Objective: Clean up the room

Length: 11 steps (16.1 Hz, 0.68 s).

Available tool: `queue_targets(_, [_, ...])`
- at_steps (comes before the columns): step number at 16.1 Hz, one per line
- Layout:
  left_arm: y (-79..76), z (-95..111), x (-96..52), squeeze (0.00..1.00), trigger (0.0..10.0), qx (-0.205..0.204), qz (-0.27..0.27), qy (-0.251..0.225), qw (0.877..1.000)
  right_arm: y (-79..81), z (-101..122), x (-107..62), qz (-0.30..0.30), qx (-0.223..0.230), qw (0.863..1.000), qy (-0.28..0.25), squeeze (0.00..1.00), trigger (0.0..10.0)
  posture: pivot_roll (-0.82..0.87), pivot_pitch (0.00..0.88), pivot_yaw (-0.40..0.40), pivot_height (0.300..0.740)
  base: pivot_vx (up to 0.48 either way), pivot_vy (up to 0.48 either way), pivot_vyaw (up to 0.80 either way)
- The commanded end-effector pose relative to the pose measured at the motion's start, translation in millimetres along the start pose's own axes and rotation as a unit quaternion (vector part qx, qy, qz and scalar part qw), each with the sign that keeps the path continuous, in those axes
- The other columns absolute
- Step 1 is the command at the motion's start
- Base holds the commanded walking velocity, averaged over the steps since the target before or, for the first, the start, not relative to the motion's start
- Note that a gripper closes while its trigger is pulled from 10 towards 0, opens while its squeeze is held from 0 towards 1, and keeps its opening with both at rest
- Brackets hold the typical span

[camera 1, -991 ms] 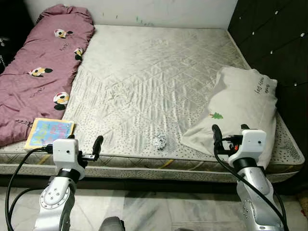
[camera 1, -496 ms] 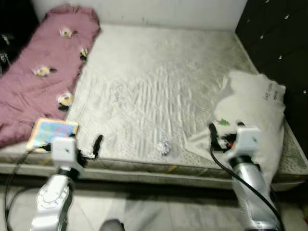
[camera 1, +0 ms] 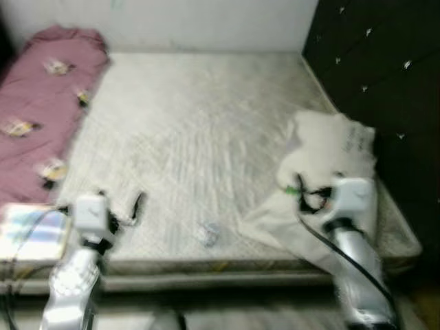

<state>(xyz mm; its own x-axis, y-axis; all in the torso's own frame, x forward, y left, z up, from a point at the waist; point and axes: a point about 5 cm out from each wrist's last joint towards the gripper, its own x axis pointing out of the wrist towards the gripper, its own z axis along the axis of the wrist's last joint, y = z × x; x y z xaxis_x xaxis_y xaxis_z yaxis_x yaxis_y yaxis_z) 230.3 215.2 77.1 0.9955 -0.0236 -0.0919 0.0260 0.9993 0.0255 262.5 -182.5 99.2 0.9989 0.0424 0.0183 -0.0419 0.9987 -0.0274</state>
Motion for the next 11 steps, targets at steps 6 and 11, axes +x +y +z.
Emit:
queue_targets(6, [11.4, 2, 12.4, 0.00, 10.0, 0.020, 0.018, 0.008, 1.000, -10.4, 0, -1.9, -0.009, -0.011, 1.000, 0.000, 0.00, 10.0, 0.00, 0.064, -0.057, 0.740, 0.000, 0.000, 0.00])
queue_targets(11, [19.3, 2, 16.7, 0.00, 10.0, 0.026, 0.029, 0.010, 0.999, -11.9, -4, -2.7, 0.008, 0.030, 0.999, 0.022, 0.00, 10.0, 0.01, 0.062, -0.063, 0.740, 0.000, 0.158, 0.00])
